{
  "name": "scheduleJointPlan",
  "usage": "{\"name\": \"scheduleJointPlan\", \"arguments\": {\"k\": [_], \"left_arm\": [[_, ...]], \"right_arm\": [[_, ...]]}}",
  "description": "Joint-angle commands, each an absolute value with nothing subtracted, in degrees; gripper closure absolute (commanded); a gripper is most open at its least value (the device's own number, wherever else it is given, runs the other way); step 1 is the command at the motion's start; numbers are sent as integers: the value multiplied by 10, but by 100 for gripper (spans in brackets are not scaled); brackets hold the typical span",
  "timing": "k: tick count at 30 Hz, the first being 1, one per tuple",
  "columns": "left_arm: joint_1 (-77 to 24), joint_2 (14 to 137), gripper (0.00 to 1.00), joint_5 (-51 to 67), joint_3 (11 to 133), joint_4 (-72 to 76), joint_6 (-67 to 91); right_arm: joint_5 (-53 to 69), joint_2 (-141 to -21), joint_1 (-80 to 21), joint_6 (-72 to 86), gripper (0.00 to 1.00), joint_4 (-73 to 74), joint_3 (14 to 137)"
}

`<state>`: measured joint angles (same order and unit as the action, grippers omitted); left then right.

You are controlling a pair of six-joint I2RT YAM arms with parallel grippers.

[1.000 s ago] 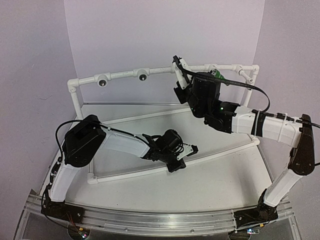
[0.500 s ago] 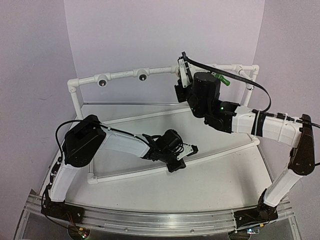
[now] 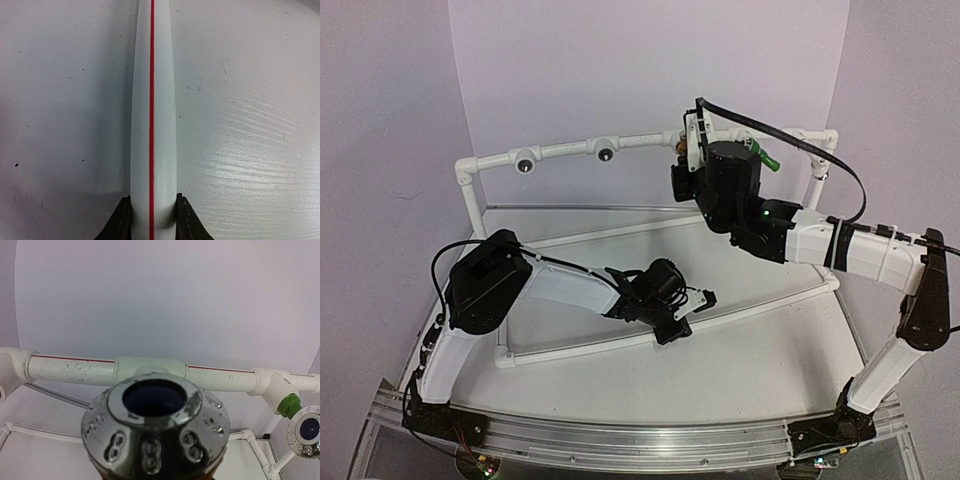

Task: Install the water faucets
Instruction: Screw the water faucet onto the adaptor.

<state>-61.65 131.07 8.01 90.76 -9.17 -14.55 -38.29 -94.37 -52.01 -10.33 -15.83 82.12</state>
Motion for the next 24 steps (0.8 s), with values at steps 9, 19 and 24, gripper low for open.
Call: {"name": "scheduleJointPlan", "arguments": {"k": [9,19,24], "left_arm": [[-640,1369,100,150,889,-229,-165],[-641,1369,100,151,890,-230,-166],[-641,1369,100,152,891,-231,-166]], "right_arm": [[-384,-931,-493,-9,100,-139,846],[-367,-934,-490,54,100,-134,846],[-362,-935,-488,73,100,-134,845]]}}
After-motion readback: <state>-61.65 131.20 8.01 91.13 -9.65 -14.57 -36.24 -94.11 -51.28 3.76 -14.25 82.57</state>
